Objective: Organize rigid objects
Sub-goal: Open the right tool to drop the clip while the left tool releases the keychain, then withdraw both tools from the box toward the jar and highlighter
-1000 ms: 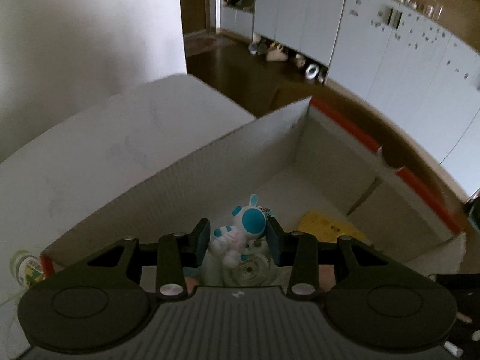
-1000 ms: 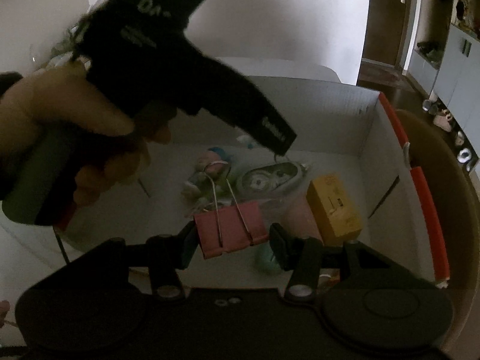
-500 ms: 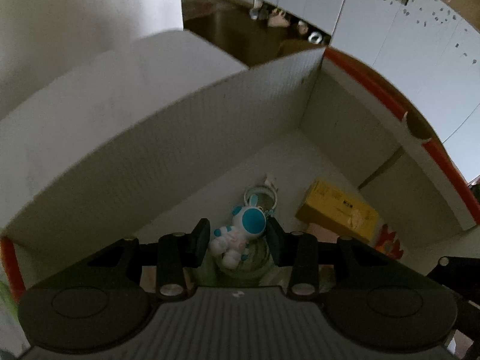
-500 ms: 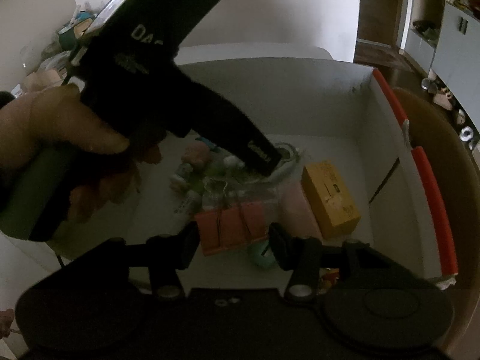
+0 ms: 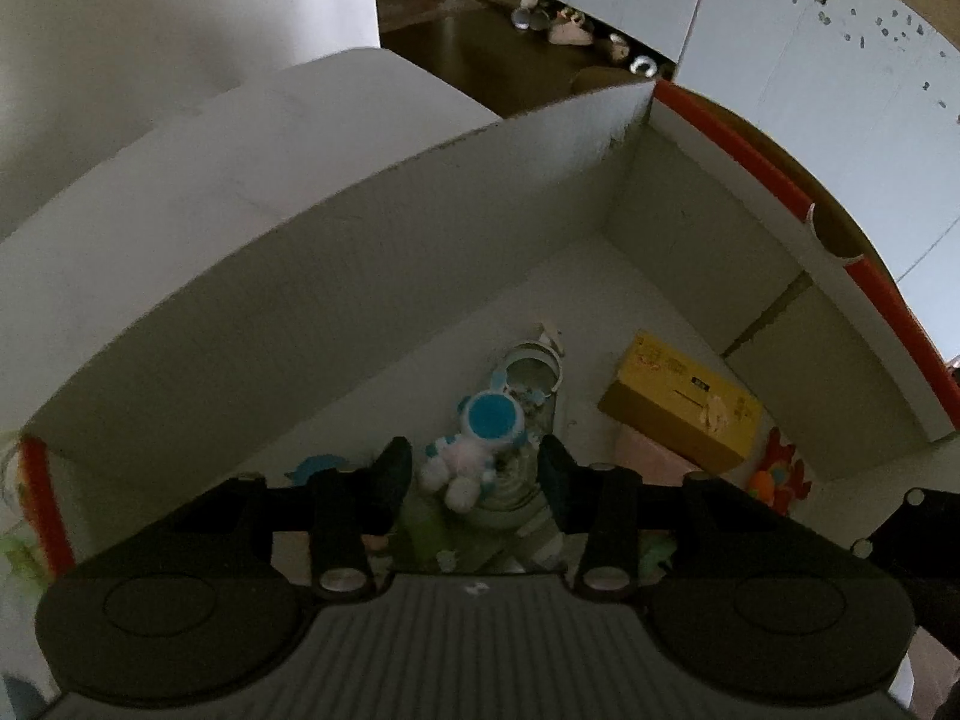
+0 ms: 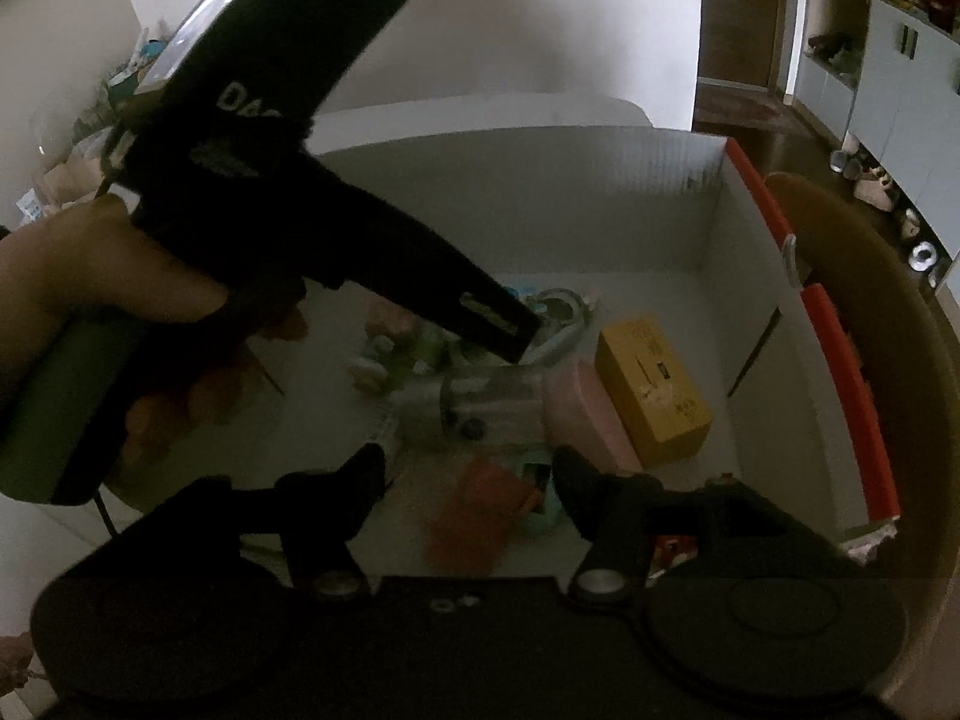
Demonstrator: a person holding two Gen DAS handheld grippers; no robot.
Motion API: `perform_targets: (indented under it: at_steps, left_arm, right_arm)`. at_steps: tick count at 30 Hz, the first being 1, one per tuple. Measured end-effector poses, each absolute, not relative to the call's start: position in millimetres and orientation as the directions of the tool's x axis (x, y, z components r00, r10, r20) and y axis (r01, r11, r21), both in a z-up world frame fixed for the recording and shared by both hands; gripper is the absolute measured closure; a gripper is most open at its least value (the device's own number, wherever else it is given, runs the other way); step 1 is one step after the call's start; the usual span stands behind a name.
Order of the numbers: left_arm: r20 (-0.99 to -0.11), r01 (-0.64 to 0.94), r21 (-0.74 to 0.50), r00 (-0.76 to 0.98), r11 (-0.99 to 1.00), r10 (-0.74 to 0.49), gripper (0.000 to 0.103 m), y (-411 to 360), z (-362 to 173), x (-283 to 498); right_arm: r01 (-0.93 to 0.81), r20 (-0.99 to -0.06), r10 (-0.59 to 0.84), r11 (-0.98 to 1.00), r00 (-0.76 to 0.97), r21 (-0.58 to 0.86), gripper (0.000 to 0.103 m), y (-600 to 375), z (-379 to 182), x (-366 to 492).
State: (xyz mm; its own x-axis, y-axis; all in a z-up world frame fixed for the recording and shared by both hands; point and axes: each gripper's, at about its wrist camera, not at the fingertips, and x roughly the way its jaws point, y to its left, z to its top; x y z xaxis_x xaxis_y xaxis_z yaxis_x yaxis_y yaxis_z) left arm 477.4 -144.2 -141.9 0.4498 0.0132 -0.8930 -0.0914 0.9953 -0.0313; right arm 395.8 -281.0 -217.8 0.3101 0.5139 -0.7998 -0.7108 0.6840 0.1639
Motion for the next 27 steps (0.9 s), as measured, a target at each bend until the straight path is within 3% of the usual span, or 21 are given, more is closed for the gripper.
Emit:
perform_targets:
  at_steps: [12, 20, 22, 27]
  left_arm:
    - [-0.831, -0.119, -0.059, 0.556, 0.991, 0.017, 0.043, -132, -107, 434]
    - [-0.781, -0.104, -0.075, 0.625, 0.992, 0.007, 0.043, -115, -78, 394]
    - [-0.768, -0.099, -0.088, 0.64, 0.991, -0.004, 0.036, -111, -73, 388]
    - [-0.732, -0.088, -0.111, 0.681, 0.99, -0.022, 0.036, -96, -58, 362]
  right_arm:
    - [-0.696, -0.778, 0.522, 0.701, 0.349, 0.157, 0.029, -281, -194, 376]
    - [-0.677, -0.747, 0.534, 0.719, 0.396, 0.155, 0.021, -278, -169, 353]
    - [-0.673, -0.74, 0.537, 0.723, 0.406, 0.156, 0.019, -278, -165, 344]
    - [-0.654, -0.716, 0.542, 0.74, 0.44, 0.159, 0.013, -276, -151, 325]
